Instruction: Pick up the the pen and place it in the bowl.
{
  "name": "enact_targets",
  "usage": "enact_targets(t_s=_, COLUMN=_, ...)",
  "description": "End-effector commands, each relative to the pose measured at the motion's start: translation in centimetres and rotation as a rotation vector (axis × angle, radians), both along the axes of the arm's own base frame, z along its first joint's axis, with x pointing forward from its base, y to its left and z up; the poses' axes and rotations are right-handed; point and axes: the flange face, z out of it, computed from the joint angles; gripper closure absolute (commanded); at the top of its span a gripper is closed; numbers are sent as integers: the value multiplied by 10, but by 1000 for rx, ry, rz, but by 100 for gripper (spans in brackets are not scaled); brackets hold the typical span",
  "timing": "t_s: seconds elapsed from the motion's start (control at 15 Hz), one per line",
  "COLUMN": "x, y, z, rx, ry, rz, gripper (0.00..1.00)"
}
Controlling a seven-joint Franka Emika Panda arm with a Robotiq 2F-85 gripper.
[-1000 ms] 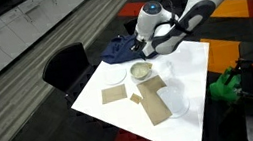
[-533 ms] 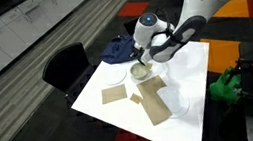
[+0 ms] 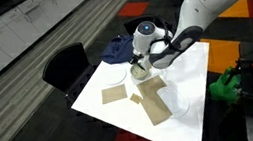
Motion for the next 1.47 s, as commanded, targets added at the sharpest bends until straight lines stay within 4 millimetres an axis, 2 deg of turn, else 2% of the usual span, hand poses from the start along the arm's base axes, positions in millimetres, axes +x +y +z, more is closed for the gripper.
enact_targets(t_s=0.0, x=4, y=6, z=1, rx=-7, ry=-11, rz=24, gripper=51)
enact_targets(t_s=0.4, x=4, y=8, z=0, rx=-5, ry=-4, rz=38, gripper=5)
enact_targets(t_s=0.47, x=4, y=9, z=-1, rx=-10, ry=-2, rz=41, gripper=1)
enact_targets(t_s=0.8, x=-5, y=15, z=16, rx=-8, ry=-19, rz=63, gripper=0)
enact_targets(t_s=1.07, x=-17, y=20, z=42, rx=4, ry=-40, rz=76, gripper=0)
enact_targets(t_s=1.4, x=-46, y=19, z=82, rx=24, ry=-5, rz=113, gripper=0)
